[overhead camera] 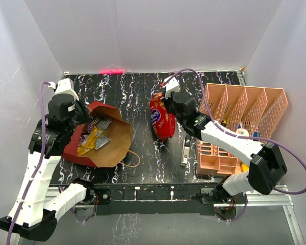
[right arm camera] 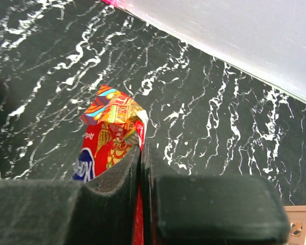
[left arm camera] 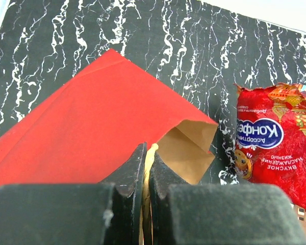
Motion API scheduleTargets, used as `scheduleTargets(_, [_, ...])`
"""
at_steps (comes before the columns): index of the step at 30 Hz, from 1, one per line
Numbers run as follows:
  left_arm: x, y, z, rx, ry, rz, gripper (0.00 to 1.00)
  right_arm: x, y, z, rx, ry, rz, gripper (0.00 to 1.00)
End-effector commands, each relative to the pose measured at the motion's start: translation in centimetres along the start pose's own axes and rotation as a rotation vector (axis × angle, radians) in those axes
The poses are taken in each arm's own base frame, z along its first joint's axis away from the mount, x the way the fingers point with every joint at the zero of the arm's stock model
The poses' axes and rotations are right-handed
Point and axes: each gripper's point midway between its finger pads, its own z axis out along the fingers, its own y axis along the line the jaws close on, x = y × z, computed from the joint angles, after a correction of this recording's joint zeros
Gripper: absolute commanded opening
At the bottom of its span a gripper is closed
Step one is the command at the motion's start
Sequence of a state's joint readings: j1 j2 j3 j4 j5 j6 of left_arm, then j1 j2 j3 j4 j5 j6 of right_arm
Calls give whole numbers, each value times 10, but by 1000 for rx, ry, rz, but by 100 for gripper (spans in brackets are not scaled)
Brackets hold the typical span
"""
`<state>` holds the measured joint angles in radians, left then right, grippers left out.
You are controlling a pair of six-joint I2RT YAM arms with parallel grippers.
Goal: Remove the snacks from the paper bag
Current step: Place the snack at the center of the board.
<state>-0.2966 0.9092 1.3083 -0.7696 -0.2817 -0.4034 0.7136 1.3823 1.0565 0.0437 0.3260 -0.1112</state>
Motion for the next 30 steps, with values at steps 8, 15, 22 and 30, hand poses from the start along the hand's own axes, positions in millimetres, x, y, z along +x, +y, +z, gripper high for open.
scheduleTargets(8, [-14, 7, -12, -20, -52, 23, 0, -69, -84, 0, 236, -211, -98, 8])
scheduleTargets(15, [-13, -2, -9, 16, -38, 7, 0, -7, -4, 69, 0, -55, -47, 8])
scheduleTargets(22, [-14, -3, -11, 16, -25, 1, 0, 15, 87, 89, -330, 27, 263, 40])
scheduleTargets(30, [-12, -7, -11, 36, -22, -13, 0, -9, 32, 53, -168, 32, 129, 84])
